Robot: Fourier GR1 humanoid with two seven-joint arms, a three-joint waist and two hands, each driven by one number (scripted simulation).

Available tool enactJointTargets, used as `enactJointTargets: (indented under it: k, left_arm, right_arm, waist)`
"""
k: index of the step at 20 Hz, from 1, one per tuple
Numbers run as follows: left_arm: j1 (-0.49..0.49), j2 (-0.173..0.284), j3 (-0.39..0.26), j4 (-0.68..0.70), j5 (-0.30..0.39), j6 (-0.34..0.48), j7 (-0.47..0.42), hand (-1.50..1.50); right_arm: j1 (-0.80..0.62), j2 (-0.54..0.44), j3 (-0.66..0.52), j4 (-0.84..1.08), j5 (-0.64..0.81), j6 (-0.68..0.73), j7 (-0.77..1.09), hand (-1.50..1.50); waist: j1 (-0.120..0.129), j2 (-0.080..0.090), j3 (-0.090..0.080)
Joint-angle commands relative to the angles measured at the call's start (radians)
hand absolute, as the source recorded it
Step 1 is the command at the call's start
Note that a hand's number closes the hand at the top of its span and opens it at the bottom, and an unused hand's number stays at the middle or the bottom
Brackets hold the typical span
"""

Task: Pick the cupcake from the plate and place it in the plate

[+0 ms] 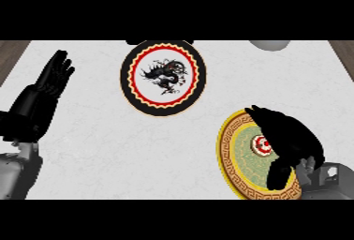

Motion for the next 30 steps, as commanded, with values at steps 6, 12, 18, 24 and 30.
enactJointTargets:
  k: [6, 12, 18, 24, 30]
  left_arm:
    - [-0.063, -0.032, 0.063, 0.067, -0.018, -0.064, 0.002, 0.0]
    - [0.033, -0.08, 0.053, -0.051, -0.078, -0.04, 0.021, 0.0]
    - [-0.012, -0.078, 0.072, -0.041, -0.082, -0.068, 0.052, 0.0]
    - [-0.006, -0.078, 0.08, -0.038, -0.083, -0.075, 0.05, 0.0]
    - [-0.055, -0.086, 0.068, -0.001, -0.076, -0.087, 0.051, 0.0]
  right_arm:
    - [0.062, 0.056, -0.017, 0.177, 0.145, -0.02, -0.187, -1.5]
    - [0.104, 0.069, -0.049, 0.231, 0.232, -0.021, -0.243, -1.5]
    - [0.047, 0.142, -0.062, 0.376, 0.294, -0.125, -0.356, 1.5]
    - [0.049, 0.099, -0.074, 0.424, 0.442, -0.406, -0.498, 1.5]
    - [-0.123, -0.086, -0.37, 0.786, 0.346, -0.548, -0.73, 1.5]
  waist:
    - [-0.003, 0.001, 0.0]
    - [0.0, 0.0, 0.0]
    - [0.002, 0.001, 0.0]
    - [0.004, 0.001, 0.001]
    - [0.032, 0.022, 0.005]
